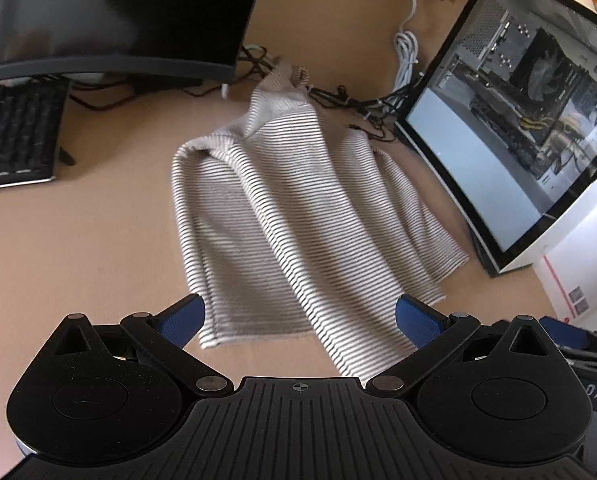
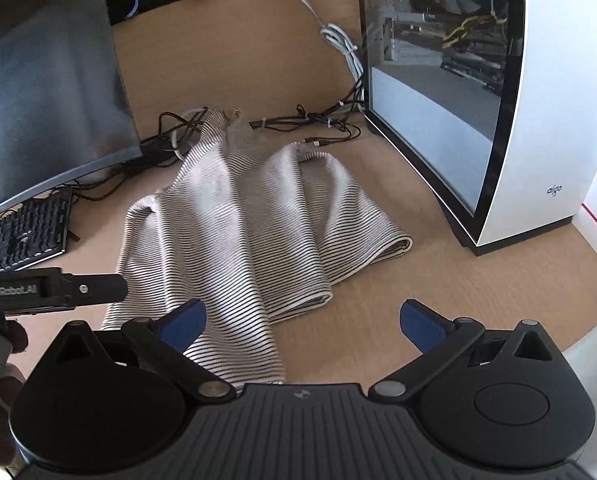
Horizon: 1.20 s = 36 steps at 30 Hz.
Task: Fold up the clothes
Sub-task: 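Lower both tools toward the striped shirt pile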
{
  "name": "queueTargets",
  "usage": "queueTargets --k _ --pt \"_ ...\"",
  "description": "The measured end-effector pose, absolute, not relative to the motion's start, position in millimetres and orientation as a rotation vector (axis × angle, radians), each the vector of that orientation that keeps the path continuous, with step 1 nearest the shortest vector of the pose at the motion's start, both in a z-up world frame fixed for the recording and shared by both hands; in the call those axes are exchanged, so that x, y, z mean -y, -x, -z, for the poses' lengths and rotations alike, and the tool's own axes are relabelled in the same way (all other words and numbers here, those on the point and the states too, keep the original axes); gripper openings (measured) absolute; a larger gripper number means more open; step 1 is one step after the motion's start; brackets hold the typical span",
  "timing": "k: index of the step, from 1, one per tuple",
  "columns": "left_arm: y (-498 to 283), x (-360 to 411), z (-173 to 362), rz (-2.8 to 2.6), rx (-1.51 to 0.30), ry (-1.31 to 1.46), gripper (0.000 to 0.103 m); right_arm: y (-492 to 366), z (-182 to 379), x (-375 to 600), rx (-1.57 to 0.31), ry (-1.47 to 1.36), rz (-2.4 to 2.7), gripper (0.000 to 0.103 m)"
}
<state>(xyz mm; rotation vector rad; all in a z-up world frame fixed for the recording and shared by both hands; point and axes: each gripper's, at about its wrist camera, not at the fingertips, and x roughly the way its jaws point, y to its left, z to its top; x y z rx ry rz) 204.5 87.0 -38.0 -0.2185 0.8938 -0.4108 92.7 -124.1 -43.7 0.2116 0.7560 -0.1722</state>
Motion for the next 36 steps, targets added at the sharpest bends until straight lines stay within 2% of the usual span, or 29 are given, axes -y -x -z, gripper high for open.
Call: queueTargets --k 15,21,29,36 --pt "-295.4 -42.2 77.8 0.276 -0.991 0.279 0.103 -237.3 83.3 175.4 -0.817 -0.194 -0.085 0.103" --pt "-307.4 -41.5 87.6 0.242 -0.994 0.28 0.103 -284.5 110.1 187.7 -0.898 -0.226 -0.118 0.103" --pt "-293.7 -30.2 90.4 0.318 -0.979 0.104 0.103 -274.6 119.0 190.9 -0.951 -0.253 -0.174 0.103" --pt "-258.7 -49.9 85.8 0.357 -1.001 0.126 0.103 -226.0 115.9 186.8 -0.981 -0.316 -0.207 0.103"
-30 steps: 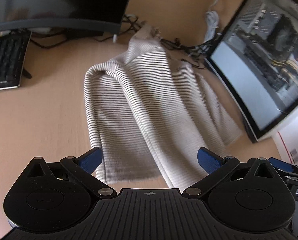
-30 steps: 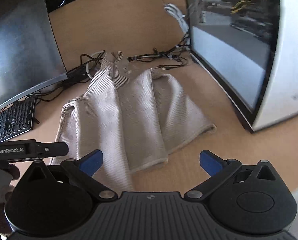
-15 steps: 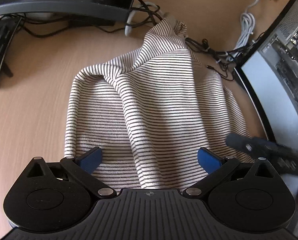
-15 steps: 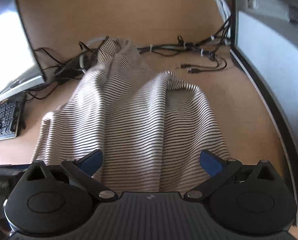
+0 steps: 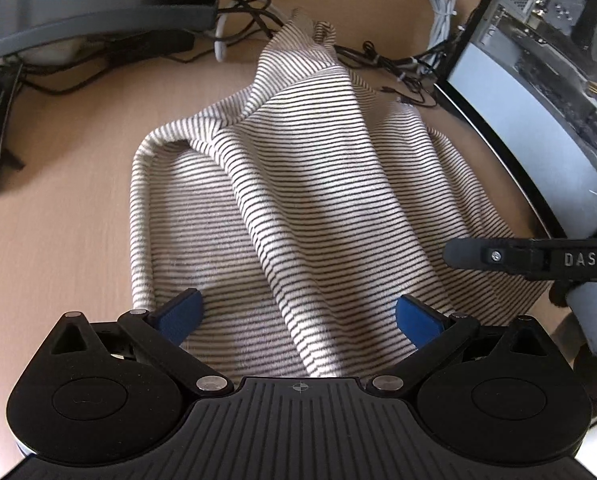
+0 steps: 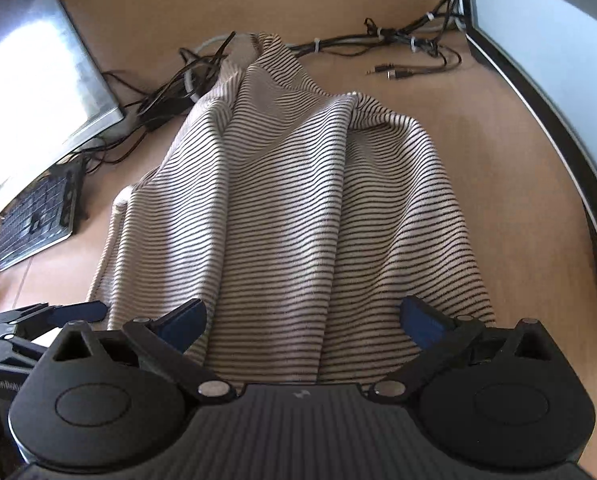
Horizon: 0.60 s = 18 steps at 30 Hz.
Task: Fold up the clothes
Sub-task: 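Lower both tools toward the striped shirt pile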
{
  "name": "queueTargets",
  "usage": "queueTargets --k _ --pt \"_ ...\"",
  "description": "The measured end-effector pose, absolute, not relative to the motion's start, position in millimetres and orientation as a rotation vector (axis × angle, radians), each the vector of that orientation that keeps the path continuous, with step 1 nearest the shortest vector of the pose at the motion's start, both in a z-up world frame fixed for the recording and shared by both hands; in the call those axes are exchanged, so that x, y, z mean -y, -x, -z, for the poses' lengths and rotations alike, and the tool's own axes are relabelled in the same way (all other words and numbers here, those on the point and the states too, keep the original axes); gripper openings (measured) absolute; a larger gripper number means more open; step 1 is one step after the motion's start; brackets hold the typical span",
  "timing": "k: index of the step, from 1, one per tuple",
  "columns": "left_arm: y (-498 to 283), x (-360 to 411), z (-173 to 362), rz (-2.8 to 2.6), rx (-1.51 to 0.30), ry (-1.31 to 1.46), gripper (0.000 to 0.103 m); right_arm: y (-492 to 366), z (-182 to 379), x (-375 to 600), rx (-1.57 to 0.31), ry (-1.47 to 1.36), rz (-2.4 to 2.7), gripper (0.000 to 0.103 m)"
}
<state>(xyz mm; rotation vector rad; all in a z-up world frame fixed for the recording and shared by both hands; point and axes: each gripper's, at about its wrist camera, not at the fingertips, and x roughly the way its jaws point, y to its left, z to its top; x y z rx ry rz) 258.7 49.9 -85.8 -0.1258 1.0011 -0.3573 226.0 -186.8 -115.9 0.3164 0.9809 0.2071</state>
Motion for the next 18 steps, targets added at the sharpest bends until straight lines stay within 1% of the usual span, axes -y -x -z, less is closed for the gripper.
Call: queueTargets --k 4,8,12,18 --pt "-227.7 -69.9 82.9 0.405 -1.051 0.152 0.103 -192.4 113.4 183.0 -1.009 -0.379 -0.227 0.103" --pt "-209.5 -82.6 79.5 0.454 -1.069 0.17 0.103 -168.8 114.2 188.0 -0.99 -0.516 -0.232 0.103" --pt "-211.8 -78.1 81.1 0.575 -1.066 0.236 0.103 -164.2 114.8 190.5 -0.97 -0.576 -0.206 0.103" --pt "-218.9 -70.9 83.1 0.54 -1.037 0.171 0.103 -161.3 116.2 193.1 -0.96 -0.619 -0.191 0.103"
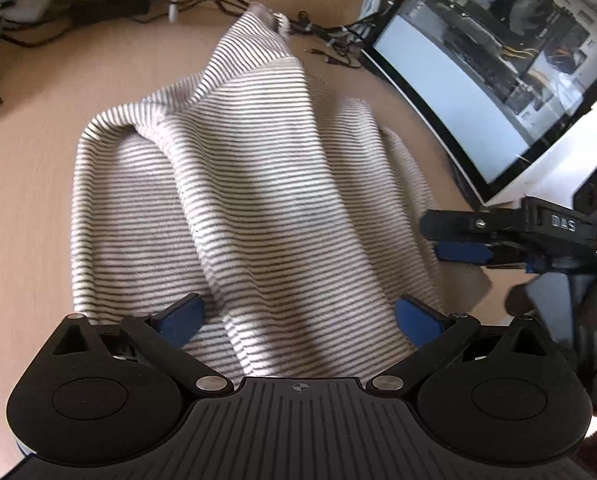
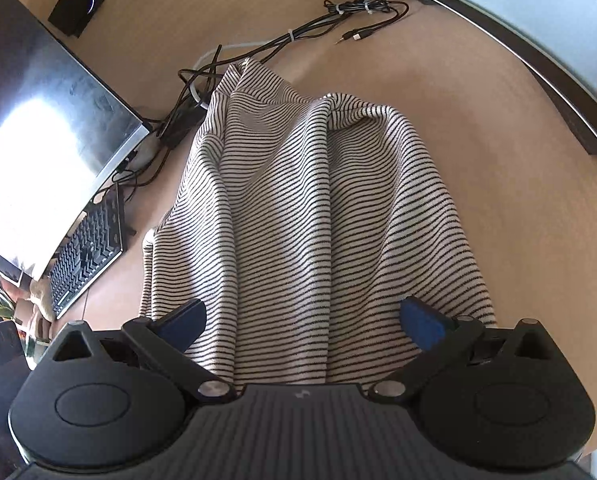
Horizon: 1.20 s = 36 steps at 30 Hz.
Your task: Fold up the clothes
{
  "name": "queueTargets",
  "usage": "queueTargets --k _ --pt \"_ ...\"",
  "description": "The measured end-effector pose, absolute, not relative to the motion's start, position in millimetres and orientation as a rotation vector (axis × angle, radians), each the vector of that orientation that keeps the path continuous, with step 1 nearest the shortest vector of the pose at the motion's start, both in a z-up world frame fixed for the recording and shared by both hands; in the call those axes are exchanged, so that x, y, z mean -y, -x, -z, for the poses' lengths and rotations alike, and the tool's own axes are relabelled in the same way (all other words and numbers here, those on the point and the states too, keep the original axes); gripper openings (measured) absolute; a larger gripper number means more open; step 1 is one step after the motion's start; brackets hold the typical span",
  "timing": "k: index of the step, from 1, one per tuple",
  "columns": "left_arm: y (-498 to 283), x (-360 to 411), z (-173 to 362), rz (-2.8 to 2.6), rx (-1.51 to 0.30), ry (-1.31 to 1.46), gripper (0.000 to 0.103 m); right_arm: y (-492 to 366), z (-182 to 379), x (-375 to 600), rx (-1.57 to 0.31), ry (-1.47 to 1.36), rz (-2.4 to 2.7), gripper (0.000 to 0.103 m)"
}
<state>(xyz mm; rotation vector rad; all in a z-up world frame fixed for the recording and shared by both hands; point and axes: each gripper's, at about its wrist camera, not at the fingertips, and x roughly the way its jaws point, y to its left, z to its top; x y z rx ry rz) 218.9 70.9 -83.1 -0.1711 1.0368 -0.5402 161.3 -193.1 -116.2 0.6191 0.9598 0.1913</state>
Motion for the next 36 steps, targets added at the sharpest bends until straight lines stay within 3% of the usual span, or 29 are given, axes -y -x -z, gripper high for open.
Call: queueTargets --k 12,15,17,19,25,30,32,33,35,36 --pt "-224.5 -85.1 87.7 0.647 -1.081 0.326 0.101 -152.8 118.0 188.5 -0.924 -0.619 -0.178 0.103" --pt "-225.6 -68.9 87.5 0.646 -1.051 0.268 0.079 -152.3 118.1 187.3 -0.921 -0.605 -0.174 0.103" --pt "-227.6 -64.4 86.7 0.623 -1.029 0.223 0.037 -151.6 118.4 187.7 -0.919 -0.603 -0.173 0.103" --pt "-235.1 -69.6 81.6 0.596 -1.012 0.229 0.011 -150.9 118.4 188.0 -0.917 -0.605 -0.171 0.103" --pt "-274.1 -181.0 -0.6 0.33 -0.658 0.496 0.01 -149.2 116.9 180.8 -0.927 -0.543 -0.158 0.103" --pt "-297.1 -265.9 -13.9 0.108 -0.572 0.567 0.01 -148.1 114.9 164.3 -0.936 -0.46 -0.111 0.103" --pt "-298.5 -289.3 -9.6 0.049 -0.578 0.583 0.015 -150.0 113.8 158.1 -0.946 -0.437 -0.083 0.103" --pt "-295.5 -296.3 -6.6 0.035 -0.586 0.592 0.019 -151.7 113.4 155.6 -0.954 -0.422 -0.072 0.103" --pt "-287.7 -303.5 -0.4 0.026 -0.605 0.6 0.047 -156.1 111.9 147.2 -0.981 -0.359 -0.062 0.103" --pt "-283.1 -303.2 2.8 0.032 -0.616 0.597 0.051 -157.9 111.2 142.4 -0.992 -0.327 -0.056 0.103"
